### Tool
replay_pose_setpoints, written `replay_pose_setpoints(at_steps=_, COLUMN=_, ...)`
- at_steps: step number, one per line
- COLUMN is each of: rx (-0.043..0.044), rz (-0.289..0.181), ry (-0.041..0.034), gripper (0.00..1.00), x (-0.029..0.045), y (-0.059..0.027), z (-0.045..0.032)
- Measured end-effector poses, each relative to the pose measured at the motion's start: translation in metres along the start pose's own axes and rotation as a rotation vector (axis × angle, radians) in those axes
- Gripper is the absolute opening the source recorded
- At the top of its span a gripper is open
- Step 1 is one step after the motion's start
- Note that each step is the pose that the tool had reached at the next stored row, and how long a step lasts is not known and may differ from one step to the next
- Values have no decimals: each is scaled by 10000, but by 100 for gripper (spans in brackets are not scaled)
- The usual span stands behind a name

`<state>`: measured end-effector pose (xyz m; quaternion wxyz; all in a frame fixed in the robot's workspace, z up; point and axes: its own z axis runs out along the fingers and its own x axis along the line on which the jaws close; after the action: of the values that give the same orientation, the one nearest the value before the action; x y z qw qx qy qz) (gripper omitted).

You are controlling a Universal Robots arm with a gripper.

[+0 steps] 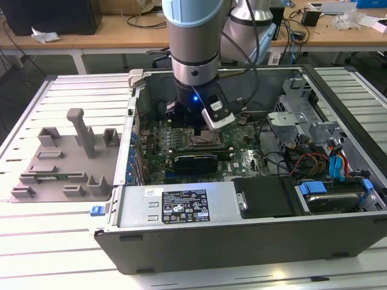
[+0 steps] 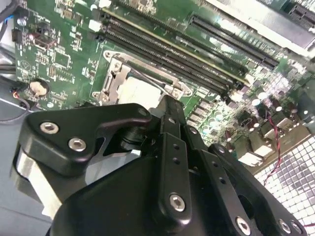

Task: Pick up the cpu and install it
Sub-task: 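Install the second cpu locking lever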

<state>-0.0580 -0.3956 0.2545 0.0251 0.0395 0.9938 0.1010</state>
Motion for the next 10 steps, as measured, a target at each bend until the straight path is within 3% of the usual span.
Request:
replay_pose_setpoints(at_steps=5, rx=-7, rz=18, ry=-4, gripper=11, x=4, y=-47, z=70)
replay_pose_setpoints(at_steps=10, rx=-6, rz=18, ry=-3, gripper=11, x=4, y=-49, z=79)
